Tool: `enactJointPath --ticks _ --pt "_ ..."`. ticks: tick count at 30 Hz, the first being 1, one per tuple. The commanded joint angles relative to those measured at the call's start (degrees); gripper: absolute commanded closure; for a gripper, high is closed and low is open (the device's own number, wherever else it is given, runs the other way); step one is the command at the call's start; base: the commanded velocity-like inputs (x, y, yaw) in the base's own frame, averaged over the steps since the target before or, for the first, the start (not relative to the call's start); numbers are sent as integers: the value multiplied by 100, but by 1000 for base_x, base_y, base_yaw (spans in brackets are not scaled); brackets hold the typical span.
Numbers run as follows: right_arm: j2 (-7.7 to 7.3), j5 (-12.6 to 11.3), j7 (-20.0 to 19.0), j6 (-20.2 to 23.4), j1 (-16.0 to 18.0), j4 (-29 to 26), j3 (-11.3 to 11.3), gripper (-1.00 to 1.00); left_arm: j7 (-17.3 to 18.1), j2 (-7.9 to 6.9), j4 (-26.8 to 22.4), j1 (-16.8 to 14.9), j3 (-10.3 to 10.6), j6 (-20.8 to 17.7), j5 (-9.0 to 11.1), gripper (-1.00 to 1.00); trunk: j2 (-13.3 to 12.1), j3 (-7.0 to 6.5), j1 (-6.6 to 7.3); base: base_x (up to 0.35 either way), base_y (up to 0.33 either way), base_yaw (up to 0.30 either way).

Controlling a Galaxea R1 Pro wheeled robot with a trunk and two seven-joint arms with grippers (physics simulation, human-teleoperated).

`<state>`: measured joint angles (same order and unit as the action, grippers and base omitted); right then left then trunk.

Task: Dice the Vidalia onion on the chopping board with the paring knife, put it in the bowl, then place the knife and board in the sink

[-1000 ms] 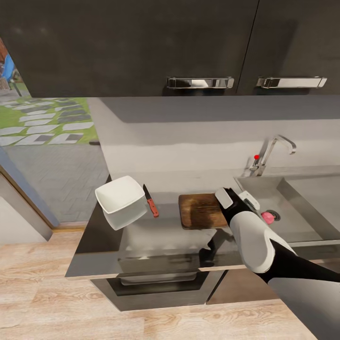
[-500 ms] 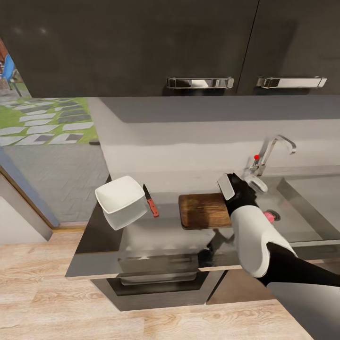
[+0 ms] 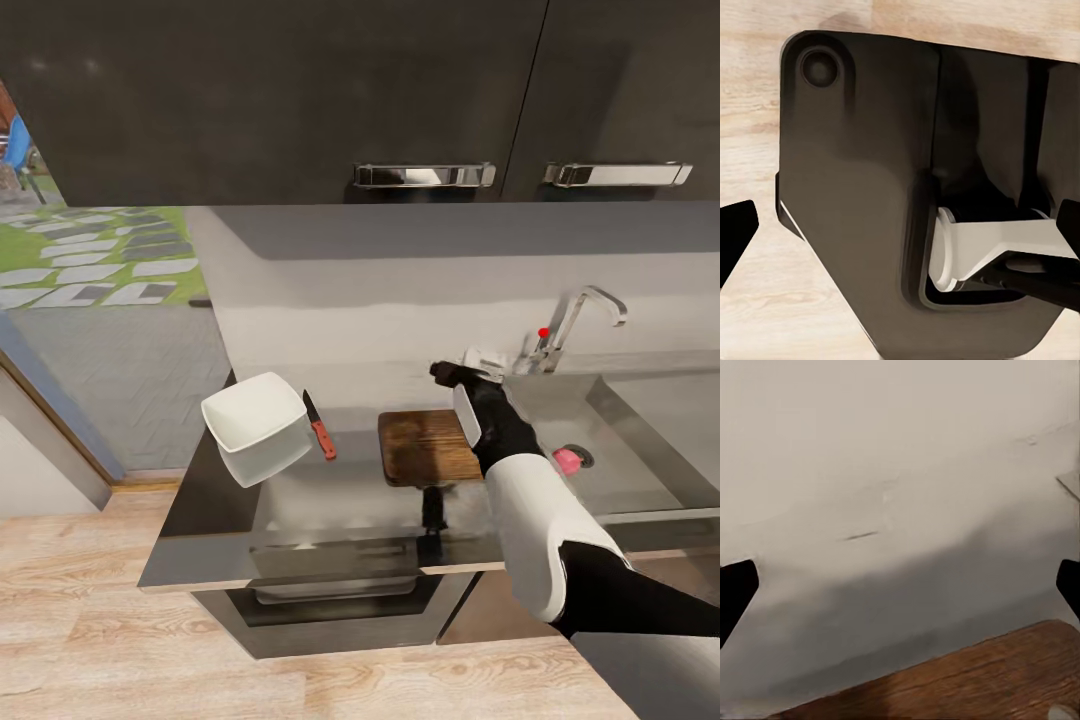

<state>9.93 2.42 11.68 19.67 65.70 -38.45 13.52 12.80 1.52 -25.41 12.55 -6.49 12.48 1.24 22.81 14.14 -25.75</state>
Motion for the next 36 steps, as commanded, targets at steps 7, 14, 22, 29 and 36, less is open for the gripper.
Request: enactJointPath --ticks 7,14,22,29,36 --pt "7 777 -929 -1064 -548 -14 17 -100 54 6 8 2 -46 -2 9 -100 11 10 -3 0 0 0" --pt "7 850 -1528 -1375 -965 -29 24 -100 48 -2 9 2 -46 0 8 -100 11 10 -3 0 0 0" --pt "7 887 -2074 -1412 -1125 -171 33 -100 49 6 -5 2 -48 0 8 -100 11 10 -3 -53 -61 0" --pt "7 891 -2089 -1413 -1131 -213 36 -100 48 7 0 2 -46 0 8 -100 11 10 -3 -201 -220 0" --pt "7 891 -2091 -1413 -1159 -206 31 -100 50 6 1 2 -46 0 8 -100 11 10 -3 -242 -226 0"
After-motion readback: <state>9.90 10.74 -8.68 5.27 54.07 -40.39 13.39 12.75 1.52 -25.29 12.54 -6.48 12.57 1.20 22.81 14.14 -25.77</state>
